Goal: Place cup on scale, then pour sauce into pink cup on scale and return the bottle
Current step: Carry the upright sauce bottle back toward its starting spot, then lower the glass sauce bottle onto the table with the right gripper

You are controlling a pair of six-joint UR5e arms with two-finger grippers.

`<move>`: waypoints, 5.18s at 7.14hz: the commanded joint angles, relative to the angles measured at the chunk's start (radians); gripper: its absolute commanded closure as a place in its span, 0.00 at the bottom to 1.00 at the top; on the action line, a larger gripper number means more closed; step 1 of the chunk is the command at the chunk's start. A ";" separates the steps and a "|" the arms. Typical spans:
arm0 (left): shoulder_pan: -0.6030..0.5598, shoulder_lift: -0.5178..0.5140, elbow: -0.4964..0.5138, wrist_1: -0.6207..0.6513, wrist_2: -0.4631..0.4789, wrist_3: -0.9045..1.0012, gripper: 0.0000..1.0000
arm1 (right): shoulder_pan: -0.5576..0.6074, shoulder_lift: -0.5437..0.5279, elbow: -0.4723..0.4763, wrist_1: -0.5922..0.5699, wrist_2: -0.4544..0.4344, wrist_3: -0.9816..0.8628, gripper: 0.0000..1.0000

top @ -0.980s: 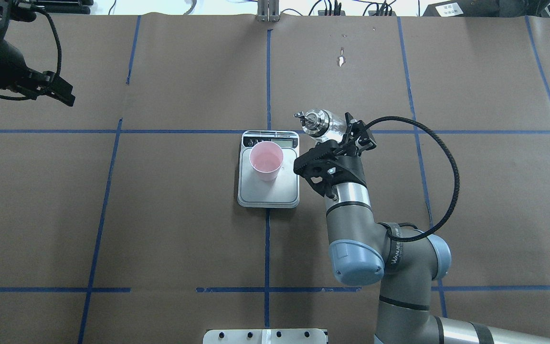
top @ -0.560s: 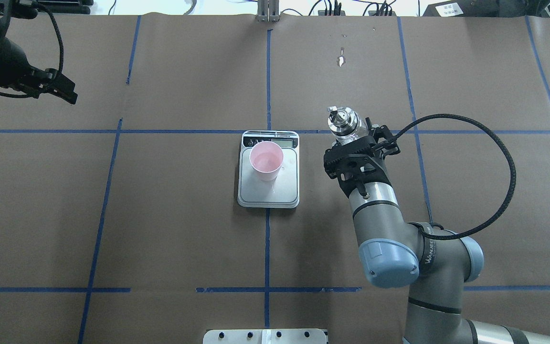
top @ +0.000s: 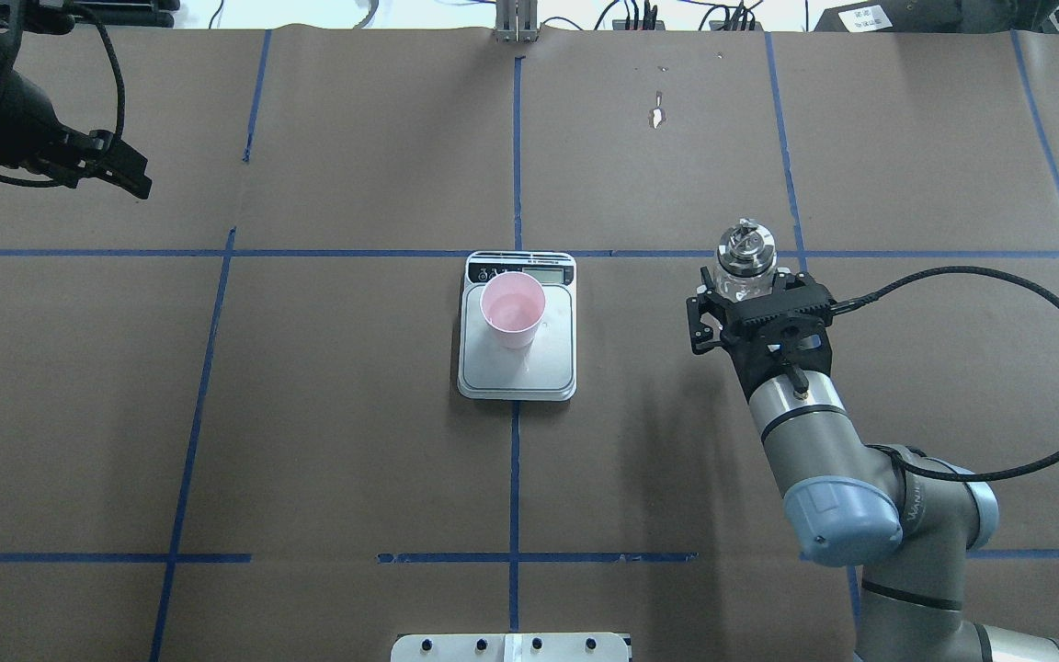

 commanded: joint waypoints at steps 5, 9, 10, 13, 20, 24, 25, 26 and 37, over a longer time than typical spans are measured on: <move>0.002 -0.009 -0.026 0.024 0.005 -0.023 0.18 | 0.013 -0.078 -0.105 0.143 -0.012 0.217 1.00; 0.000 -0.007 -0.041 0.028 0.003 -0.023 0.18 | 0.012 -0.064 -0.163 0.161 -0.049 0.239 1.00; 0.002 -0.007 -0.043 0.028 0.003 -0.023 0.18 | 0.012 -0.069 -0.168 0.189 -0.046 0.246 1.00; 0.000 -0.007 -0.046 0.029 0.005 -0.023 0.18 | 0.013 -0.072 -0.187 0.192 -0.041 0.249 1.00; 0.002 -0.030 -0.044 0.055 0.003 -0.023 0.18 | 0.013 -0.075 -0.200 0.193 -0.015 0.249 1.00; 0.002 -0.030 -0.044 0.055 0.005 -0.023 0.18 | 0.010 -0.073 -0.224 0.197 -0.015 0.364 0.00; 0.002 -0.030 -0.044 0.057 0.005 -0.023 0.18 | 0.010 -0.075 -0.223 0.197 -0.018 0.363 0.00; 0.002 -0.030 -0.044 0.057 0.005 -0.023 0.18 | 0.012 -0.078 -0.217 0.197 -0.024 0.363 0.00; 0.002 -0.027 -0.049 0.064 0.003 -0.024 0.18 | -0.129 -0.178 -0.175 0.264 -0.167 0.363 0.00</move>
